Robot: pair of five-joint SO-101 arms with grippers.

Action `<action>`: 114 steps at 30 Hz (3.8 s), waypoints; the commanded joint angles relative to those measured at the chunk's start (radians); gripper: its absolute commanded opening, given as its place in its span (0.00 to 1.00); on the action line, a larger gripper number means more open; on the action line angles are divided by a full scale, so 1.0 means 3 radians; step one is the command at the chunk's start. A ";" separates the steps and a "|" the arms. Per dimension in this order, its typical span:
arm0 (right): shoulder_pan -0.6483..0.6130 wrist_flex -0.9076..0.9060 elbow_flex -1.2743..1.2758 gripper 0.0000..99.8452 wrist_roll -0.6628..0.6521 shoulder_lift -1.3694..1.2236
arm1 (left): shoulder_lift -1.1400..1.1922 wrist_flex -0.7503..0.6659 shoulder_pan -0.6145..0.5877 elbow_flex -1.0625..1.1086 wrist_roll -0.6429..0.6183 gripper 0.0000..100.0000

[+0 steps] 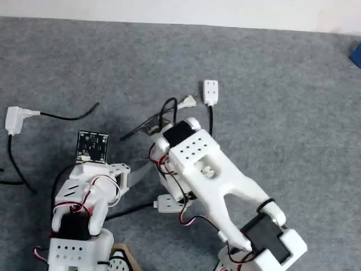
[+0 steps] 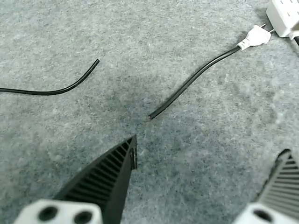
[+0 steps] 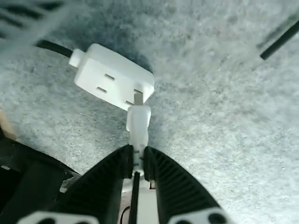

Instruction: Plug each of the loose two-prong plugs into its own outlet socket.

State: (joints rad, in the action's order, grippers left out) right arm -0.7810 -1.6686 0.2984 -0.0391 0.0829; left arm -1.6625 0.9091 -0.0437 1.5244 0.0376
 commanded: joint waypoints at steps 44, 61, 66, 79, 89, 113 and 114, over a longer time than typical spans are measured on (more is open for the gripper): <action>-0.0054 -0.0304 -0.0263 0.01 -0.0036 -0.0059 | -0.0003 -0.0066 -0.0028 -0.0064 -0.0026 0.43; -0.0054 0.0049 -0.0182 0.01 0.0036 -0.0315 | -0.0003 -0.0066 -0.0033 -0.0064 -0.0026 0.43; -0.0028 0.0069 -0.0187 0.01 0.0056 -0.0309 | -0.0003 -0.0061 -0.0033 -0.0064 -0.0020 0.43; 0.0161 0.0263 -0.0156 0.01 0.0159 -0.0309 | -0.0008 -0.0061 -0.0033 -0.0064 -0.0020 0.43; 0.0320 0.0274 -0.0156 0.01 0.0425 -0.0335 | -0.0013 -0.0061 -0.0033 -0.0064 -0.0020 0.43; -0.0008 0.0724 0.0361 0.01 0.0634 -0.0325 | -0.0028 -0.0061 -0.0038 -0.0064 -0.0020 0.43; -0.0008 0.0729 0.0366 0.01 0.0609 -0.0330 | -0.0028 -0.0061 -0.0038 -0.0064 -0.0020 0.43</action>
State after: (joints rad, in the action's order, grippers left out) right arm -0.7687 -1.4676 0.3966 0.1665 -0.0046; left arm -1.6625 0.9091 -0.0453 1.5244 0.0376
